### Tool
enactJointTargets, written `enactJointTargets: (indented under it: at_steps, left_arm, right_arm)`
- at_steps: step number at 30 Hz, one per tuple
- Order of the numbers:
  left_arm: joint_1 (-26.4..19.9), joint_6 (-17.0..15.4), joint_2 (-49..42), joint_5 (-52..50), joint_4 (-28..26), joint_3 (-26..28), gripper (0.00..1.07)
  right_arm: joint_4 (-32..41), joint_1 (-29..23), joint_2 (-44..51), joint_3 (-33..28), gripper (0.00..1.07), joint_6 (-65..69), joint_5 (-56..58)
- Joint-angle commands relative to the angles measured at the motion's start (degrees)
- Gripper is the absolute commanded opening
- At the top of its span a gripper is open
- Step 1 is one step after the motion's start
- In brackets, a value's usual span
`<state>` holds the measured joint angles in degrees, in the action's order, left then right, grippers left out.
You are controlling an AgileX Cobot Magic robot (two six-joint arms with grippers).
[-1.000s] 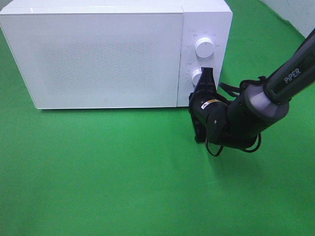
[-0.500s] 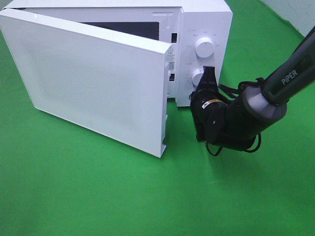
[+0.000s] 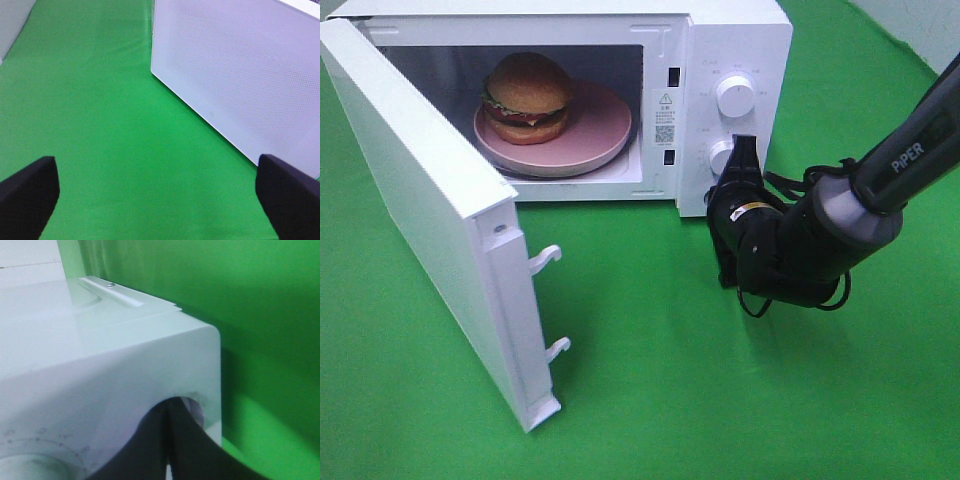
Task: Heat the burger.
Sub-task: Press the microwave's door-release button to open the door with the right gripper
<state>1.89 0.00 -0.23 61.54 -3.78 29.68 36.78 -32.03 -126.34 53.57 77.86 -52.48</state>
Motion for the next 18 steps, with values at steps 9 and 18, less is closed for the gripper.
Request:
enactJointTargets:
  at_steps: [9, 18]
  left_arm:
    - [-0.2, 0.0, -0.3, -0.4, -0.2, -0.2, 1.0]
    - [-0.2, 0.0, -0.3, -0.4, -0.2, -0.2, 1.0]
  right_arm:
    - [-0.6, 3.0, 2.2, 2.9, 0.0, -1.5, -9.1]
    - [-1.9, 2.0, 2.9, 2.7, 0.0, -1.3, -5.9]
